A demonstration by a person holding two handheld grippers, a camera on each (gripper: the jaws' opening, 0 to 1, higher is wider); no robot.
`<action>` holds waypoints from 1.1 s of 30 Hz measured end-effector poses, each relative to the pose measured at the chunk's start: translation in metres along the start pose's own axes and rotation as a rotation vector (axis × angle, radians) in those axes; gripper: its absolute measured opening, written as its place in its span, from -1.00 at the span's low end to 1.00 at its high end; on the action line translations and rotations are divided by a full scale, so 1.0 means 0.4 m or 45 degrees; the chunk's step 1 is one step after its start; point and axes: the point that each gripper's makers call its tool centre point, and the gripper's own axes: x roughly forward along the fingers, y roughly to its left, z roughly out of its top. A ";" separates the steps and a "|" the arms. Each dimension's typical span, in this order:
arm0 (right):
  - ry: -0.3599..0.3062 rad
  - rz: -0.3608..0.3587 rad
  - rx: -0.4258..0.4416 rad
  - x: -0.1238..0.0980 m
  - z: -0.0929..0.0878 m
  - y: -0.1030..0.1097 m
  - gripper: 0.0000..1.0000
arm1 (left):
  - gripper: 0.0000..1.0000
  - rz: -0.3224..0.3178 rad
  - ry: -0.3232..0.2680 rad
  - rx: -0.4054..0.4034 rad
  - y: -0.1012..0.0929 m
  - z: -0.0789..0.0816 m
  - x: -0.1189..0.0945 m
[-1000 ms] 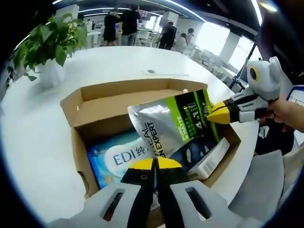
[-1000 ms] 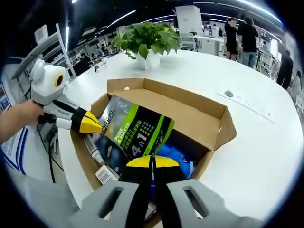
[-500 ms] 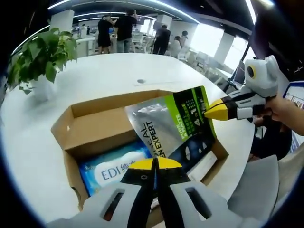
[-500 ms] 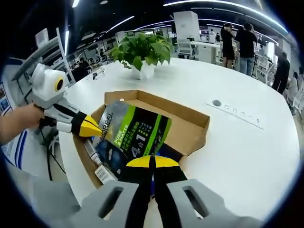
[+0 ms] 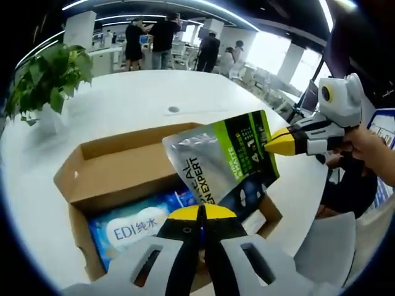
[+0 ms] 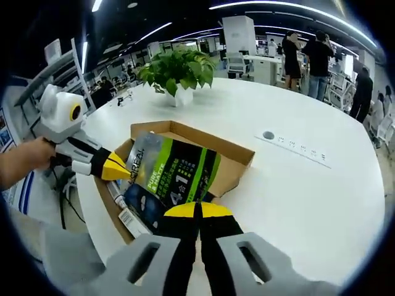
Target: Operate the shoe box by opening the lid, removing the specified soft item, and placing it in the target area until the item is outside and the box remains undamaged.
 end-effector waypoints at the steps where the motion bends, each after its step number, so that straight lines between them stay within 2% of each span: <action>1: -0.001 -0.002 0.003 -0.004 0.000 -0.004 -1.00 | -1.00 0.000 -0.005 0.004 -0.003 0.004 0.002; 14: -0.004 -0.042 0.035 -0.058 -0.006 -0.079 -1.00 | -1.00 -0.037 -0.027 0.036 -0.076 0.045 0.040; 33: 0.020 -0.113 0.080 -0.117 -0.041 -0.180 -1.00 | -1.00 -0.102 -0.030 0.088 -0.167 0.088 0.107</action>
